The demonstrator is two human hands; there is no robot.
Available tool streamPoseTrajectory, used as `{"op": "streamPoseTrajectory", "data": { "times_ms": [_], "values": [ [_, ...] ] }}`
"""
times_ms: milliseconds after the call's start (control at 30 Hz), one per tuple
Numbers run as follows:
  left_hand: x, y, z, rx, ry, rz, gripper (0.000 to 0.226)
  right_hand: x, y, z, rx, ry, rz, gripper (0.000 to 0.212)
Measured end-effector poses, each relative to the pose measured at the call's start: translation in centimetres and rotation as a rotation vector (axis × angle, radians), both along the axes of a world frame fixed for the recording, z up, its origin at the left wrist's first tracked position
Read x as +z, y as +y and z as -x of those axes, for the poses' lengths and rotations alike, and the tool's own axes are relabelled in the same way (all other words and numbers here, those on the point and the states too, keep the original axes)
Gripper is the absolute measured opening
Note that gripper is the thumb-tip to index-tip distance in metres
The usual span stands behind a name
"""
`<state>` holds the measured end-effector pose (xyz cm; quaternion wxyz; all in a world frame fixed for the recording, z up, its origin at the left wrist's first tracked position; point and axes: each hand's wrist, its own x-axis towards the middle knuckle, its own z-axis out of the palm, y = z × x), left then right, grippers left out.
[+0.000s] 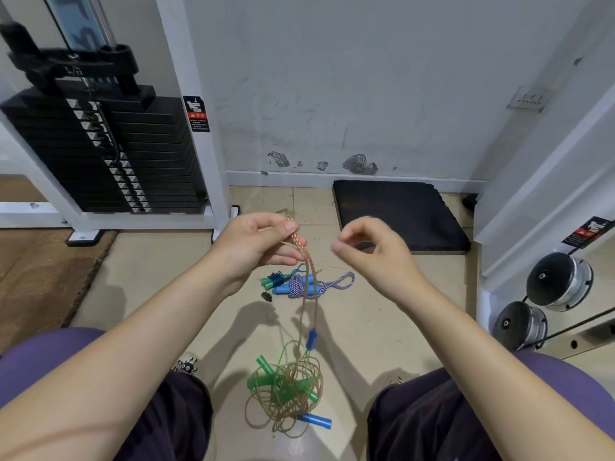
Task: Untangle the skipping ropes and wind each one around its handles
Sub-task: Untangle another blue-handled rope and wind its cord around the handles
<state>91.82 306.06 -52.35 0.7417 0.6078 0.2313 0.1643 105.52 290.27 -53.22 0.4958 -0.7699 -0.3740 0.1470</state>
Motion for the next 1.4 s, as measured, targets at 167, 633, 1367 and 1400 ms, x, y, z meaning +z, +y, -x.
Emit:
{"op": "streamPoseTrajectory", "data": {
  "times_ms": [167,633,1367,1400],
  "values": [
    [0.3,-0.3,0.0,-0.022,-0.091,0.147,0.019,-0.8,0.4,1.4,0.374,0.158,0.181,0.008],
    [-2.2,-1.3,0.2,-0.562,0.272,-0.216,0.018,1.7,0.0,0.6,0.169,0.424,-0.251,0.016],
    [-2.0,-0.4,-0.2,-0.371,0.139,-0.092,0.034,0.0,0.3,1.7,0.330,0.487,0.074,0.021],
    [-2.4,-0.3,0.0,-0.466,0.201,-0.129,0.041,0.5,0.2,1.6,0.310,0.522,0.022,0.023]
  ]
}}
